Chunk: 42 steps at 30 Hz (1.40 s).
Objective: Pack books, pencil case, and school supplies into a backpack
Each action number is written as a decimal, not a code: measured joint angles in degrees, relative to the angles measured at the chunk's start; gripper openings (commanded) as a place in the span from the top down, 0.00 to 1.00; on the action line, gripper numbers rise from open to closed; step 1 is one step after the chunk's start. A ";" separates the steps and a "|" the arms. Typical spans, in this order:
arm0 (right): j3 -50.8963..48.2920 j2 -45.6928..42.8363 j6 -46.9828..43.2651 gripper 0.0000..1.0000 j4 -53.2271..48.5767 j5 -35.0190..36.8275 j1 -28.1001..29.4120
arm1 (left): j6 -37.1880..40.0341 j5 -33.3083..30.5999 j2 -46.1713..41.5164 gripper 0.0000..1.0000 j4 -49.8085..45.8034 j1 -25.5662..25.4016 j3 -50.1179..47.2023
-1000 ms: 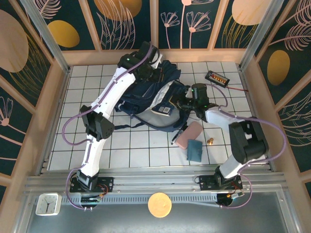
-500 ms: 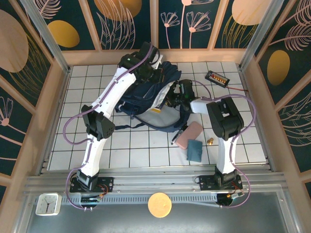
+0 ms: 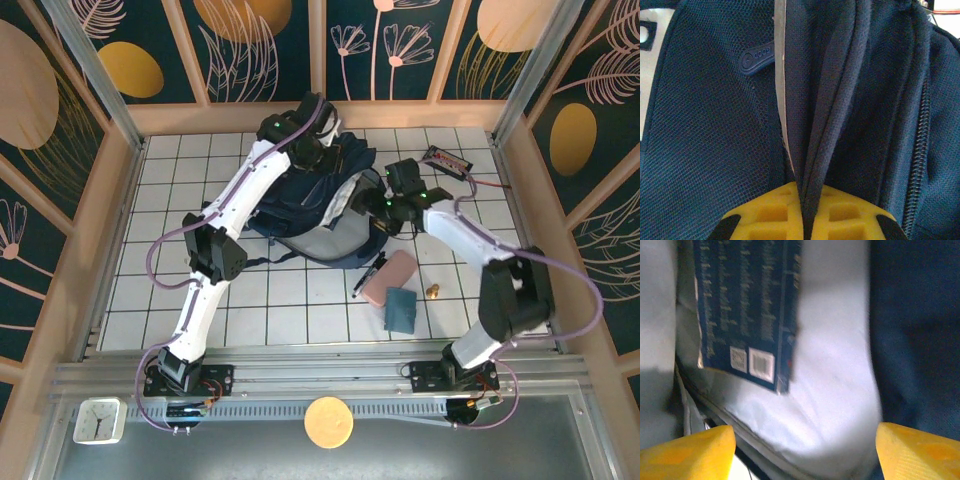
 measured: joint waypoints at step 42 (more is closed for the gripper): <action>23.15 30.51 -9.22 1.00 -3.43 -6.36 -7.17 | -30.88 14.56 -42.05 0.01 68.00 24.79 -99.69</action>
